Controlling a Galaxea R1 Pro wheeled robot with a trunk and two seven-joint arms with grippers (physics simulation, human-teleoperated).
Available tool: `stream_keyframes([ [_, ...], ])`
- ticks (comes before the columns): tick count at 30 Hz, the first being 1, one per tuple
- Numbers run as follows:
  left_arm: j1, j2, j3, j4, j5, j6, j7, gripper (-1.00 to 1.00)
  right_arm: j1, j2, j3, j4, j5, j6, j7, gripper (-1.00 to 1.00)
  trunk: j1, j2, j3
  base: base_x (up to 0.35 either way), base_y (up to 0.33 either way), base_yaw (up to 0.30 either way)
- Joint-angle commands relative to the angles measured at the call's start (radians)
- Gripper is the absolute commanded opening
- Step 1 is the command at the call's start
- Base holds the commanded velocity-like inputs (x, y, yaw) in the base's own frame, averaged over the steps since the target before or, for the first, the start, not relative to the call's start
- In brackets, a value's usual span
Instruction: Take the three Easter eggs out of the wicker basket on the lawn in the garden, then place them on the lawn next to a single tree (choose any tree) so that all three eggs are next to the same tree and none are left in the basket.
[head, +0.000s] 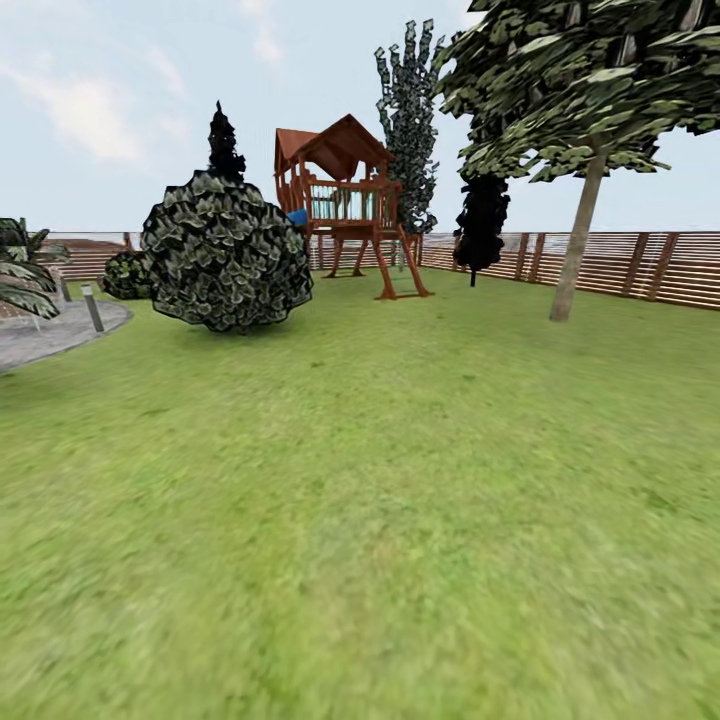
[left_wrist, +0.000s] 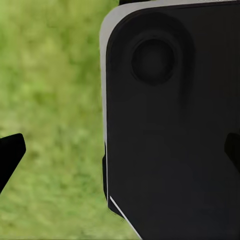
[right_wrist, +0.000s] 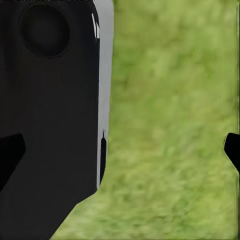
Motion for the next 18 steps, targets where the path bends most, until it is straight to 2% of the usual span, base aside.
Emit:
stream_keyframes([
  [1,0.0,0.0,0.0,-0.002,-0.001,0.001,0.001,1.0,-0.001,-0.006,0.001,0.001,0.014,0.005,0.006,1.0,0.001,0.0,-0.001,0.294,-0.15,0.003],
  [18,0.0,0.0,0.0,-0.002,0.0,0.001,0.001,1.0,-0.001,-0.004,0.002,0.001,0.009,0.002,-0.001,1.0,0.001,0.0,-0.001,0.294,-0.15,0.0],
])
